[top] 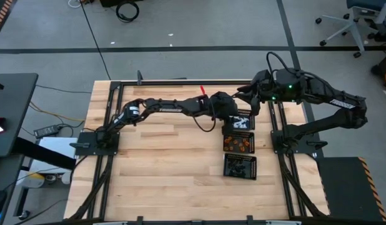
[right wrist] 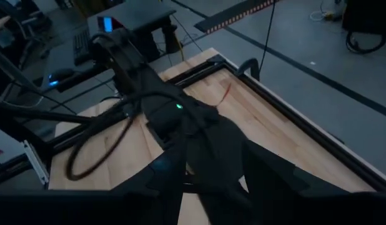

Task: Sort Halloween decoration
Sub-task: Put the white ghost toy into the top black bin

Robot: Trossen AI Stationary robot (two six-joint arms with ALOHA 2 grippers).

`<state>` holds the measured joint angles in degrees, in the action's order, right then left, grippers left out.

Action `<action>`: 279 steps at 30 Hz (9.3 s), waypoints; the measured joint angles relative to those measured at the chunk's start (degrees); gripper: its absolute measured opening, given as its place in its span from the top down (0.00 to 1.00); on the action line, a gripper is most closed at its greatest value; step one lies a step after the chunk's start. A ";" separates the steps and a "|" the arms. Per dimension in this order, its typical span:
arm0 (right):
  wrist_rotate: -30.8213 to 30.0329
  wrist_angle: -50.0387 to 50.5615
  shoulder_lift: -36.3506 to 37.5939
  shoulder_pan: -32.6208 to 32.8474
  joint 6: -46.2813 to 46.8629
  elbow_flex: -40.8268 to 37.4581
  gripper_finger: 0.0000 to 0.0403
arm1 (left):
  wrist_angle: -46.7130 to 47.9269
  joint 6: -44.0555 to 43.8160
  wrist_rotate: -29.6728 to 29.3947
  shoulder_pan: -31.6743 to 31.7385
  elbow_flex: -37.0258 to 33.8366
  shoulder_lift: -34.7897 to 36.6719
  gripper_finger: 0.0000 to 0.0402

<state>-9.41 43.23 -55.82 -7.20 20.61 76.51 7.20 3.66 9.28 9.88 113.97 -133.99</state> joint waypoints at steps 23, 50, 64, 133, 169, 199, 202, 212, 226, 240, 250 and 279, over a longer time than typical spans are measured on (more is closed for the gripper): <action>-2.90 -7.66 1.01 3.23 -1.25 0.00 0.60 | 33.75 13.10 9.97 -4.24 -0.09 6.38 0.99; -7.56 -13.29 -1.78 7.04 0.38 0.04 0.60 | -32.63 -11.91 -3.76 -15.72 -54.49 21.55 0.80; -5.51 -14.60 -4.74 7.75 2.26 0.04 0.60 | -37.81 -14.87 -15.21 -20.82 -43.77 6.77 0.39; -1.84 -12.57 -5.27 11.37 2.79 0.02 0.60 | -30.79 -14.95 -27.77 -22.68 -33.68 -0.19 0.93; 1.57 0.52 -7.64 10.78 5.63 0.02 0.60 | -7.95 -14.48 -25.07 -22.77 -33.94 11.12 1.00; 8.06 -14.99 -17.34 21.02 6.54 -21.07 0.60 | 3.63 -18.23 -26.56 -20.73 -60.47 44.33 1.00; 9.29 -21.82 -23.92 21.73 6.20 -21.09 0.60 | 3.32 -20.81 -29.18 -20.73 -65.14 51.14 1.00; 13.38 -12.03 -43.68 21.81 0.82 -7.97 0.50 | 4.44 -20.16 -31.98 -20.75 -69.36 62.27 1.00; 5.63 -11.46 -48.52 21.31 -2.79 -6.63 0.27 | 6.52 -17.20 -31.62 -21.01 -69.35 68.50 1.00; 3.48 -16.98 -49.98 21.27 -4.70 -9.02 0.32 | 8.46 -16.48 -31.21 -21.36 -69.07 70.07 1.00; 4.59 -24.72 -50.00 21.18 -5.32 -15.96 0.33 | 8.94 -16.33 -31.26 -21.32 -69.07 70.07 1.00; 5.20 -37.08 -49.78 21.49 -17.91 -23.28 0.71 | 9.00 -16.37 -31.29 -21.30 -69.07 70.05 1.00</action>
<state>-4.21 6.15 -105.60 14.28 2.70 53.23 16.20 -12.71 -22.01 -11.42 44.91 -63.94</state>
